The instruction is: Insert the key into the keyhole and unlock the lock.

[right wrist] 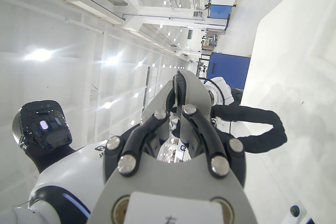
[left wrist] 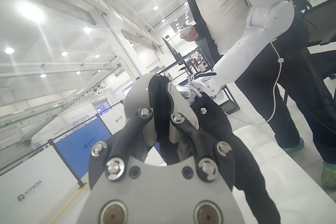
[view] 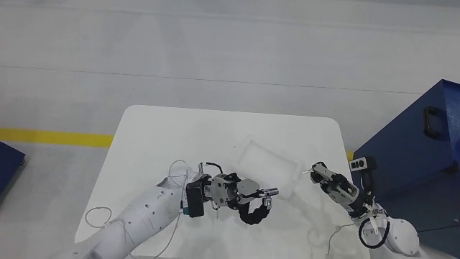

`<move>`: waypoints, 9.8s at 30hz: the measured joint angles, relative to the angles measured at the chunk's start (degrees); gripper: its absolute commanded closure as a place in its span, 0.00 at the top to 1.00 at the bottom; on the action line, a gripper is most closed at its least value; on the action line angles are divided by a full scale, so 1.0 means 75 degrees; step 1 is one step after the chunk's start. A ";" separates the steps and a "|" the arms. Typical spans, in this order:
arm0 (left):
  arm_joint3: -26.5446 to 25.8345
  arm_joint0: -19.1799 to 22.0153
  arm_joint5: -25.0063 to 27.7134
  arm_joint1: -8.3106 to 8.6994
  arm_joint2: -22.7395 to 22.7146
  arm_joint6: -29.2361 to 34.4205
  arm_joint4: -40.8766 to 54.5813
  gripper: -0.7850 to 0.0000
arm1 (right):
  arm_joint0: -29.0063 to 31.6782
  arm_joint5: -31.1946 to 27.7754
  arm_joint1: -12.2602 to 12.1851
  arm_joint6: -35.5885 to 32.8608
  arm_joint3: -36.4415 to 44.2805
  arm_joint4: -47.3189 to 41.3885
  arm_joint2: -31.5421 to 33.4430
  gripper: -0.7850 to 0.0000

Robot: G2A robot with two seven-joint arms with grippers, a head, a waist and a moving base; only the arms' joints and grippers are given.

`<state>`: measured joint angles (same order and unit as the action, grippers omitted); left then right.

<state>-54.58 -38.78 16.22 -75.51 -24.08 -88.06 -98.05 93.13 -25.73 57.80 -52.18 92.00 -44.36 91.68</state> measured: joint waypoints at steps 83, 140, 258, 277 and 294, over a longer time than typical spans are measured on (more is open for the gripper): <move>-0.1195 -0.1127 -0.4337 -0.0437 -0.1562 0.0007 -0.1549 0.00 | 0.0000 0.0000 0.0000 0.0000 0.0000 0.0000 0.0000 0.00; -0.2163 -0.2451 -0.0547 -0.0423 -0.1987 0.1244 -0.0054 0.00 | 0.0000 0.0000 0.0000 0.0000 0.0000 0.0000 0.0000 0.00; -0.5833 -0.6637 0.0034 -0.1404 -0.2880 0.7904 1.3383 0.00 | 0.0000 0.0000 0.0000 0.0000 0.0000 0.0000 0.0000 0.00; -0.5833 -0.6637 0.0034 -0.1404 -0.2879 0.7903 1.3384 0.00 | -0.0609 -0.1076 0.0363 0.2163 0.0465 0.2246 -0.1484 0.00; -0.5833 -0.6637 0.0034 -0.1404 -0.2879 0.7903 1.3384 0.00 | -0.0703 -0.1263 0.0417 0.2538 0.0389 0.2823 -0.1663 0.00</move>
<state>-98.33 -88.56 16.48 -86.04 -45.68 -28.78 2.33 87.86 -35.20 60.93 -33.15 94.92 -23.19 79.21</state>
